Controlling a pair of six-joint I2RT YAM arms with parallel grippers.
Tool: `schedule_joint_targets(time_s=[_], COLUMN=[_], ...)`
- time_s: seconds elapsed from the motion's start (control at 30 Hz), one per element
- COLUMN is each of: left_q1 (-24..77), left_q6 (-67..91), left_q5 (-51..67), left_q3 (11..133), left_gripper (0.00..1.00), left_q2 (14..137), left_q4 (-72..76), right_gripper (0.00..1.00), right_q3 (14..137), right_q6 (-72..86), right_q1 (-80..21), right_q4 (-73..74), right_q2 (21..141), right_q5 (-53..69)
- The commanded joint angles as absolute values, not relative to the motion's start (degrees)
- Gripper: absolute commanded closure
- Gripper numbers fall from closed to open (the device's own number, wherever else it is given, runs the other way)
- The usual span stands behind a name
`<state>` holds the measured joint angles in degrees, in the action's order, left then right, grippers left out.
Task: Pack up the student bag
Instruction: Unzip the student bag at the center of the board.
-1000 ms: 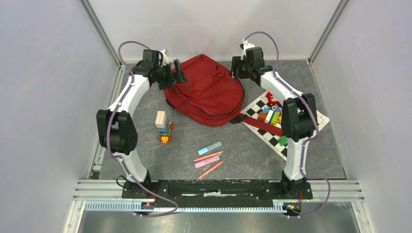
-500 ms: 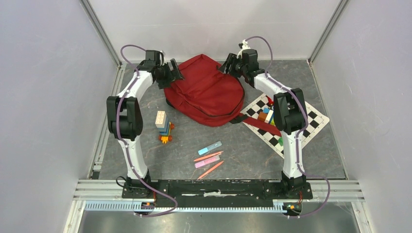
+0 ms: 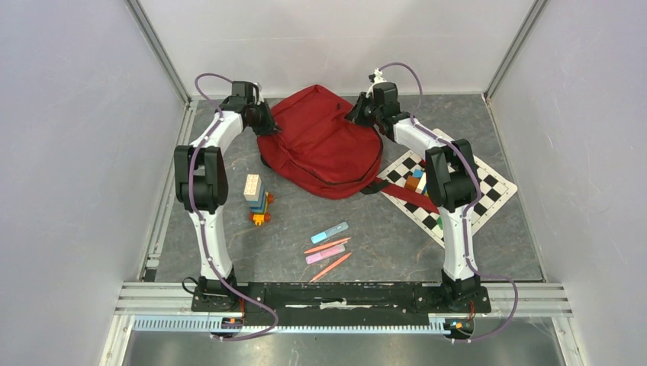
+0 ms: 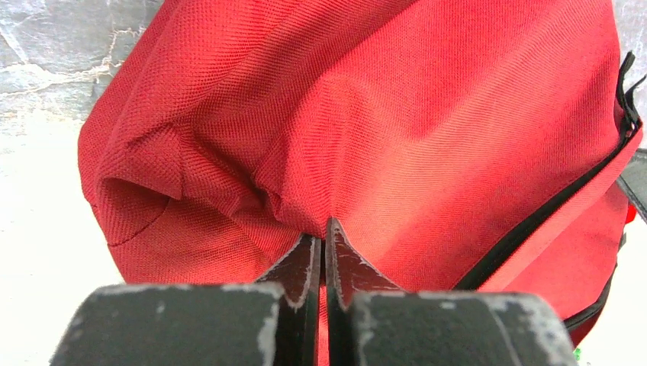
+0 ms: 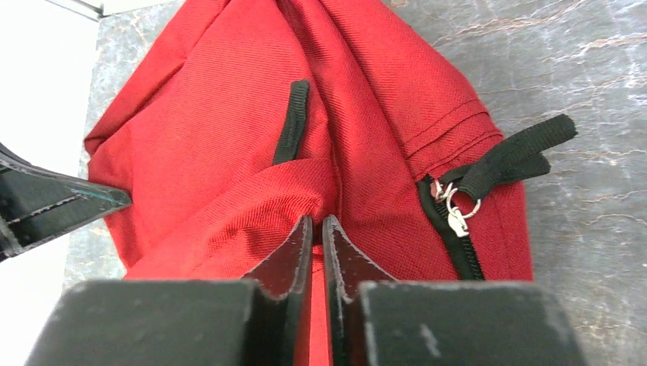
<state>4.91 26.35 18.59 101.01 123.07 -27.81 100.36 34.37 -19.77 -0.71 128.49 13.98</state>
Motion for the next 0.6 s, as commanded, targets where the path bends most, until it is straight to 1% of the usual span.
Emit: schedule_joint_targets(time_s=[0.0, 0.03, 0.3, 0.33, 0.37, 0.4, 0.47, 0.53, 0.57], left_q1=[6.3, 6.5, 11.3, 11.9, 12.3, 12.6, 12.7, 12.6, 12.6], left_q6=[22.5, 22.0, 15.7, 15.4, 15.0, 13.4, 11.4, 10.4, 10.1], left_q5=[23.6, 24.5, 32.7, 34.1, 35.4, 34.9, 31.9, 29.0, 28.2], left_q3=[98.0, 96.2, 78.9, 77.1, 75.8, 75.9, 77.6, 80.6, 82.5], left_gripper=[0.98, 0.98, 0.98, 0.96, 0.92, 0.83, 0.7, 0.63, 0.57], left_q2=[118.5, 117.3, 103.1, 101.7, 100.8, 100.1, 99.1, 99.1, 99.1], left_q4=[-24.9, -24.5, -23.9, -24.0, -24.2, -25.7, -29.6, -33.4, -34.9], right_gripper=[0.96, 1.0, 1.0, 1.0, 1.0, 1.0, 0.87, 0.73, 0.66], right_q3=[103.0, 103.2, 104.2, 104.8, 105.3, 105.7, 106.5, 106.8, 106.8], right_q6=[33.6, 33.0, 27.6, 26.9, 26.3, 25.8, 24.9, 23.7, 23.0], right_q1=[-20.3, -20.2, -17.4, -17.0, -16.6, -16.3, -15.8, -15.8, -15.8], right_q4=[-1.8, -1.7, -1.1, -1.2, -1.1, -1.1, -1.1, -1.2, -1.5], right_q2=[129.0, 128.9, 128.7, 129.0, 129.3, 129.5, 129.7, 129.1, 128.6], right_q5=[13.7, 13.5, 12.4, 12.8, 13.3, 13.9, 15.1, 16.2, 17.1])
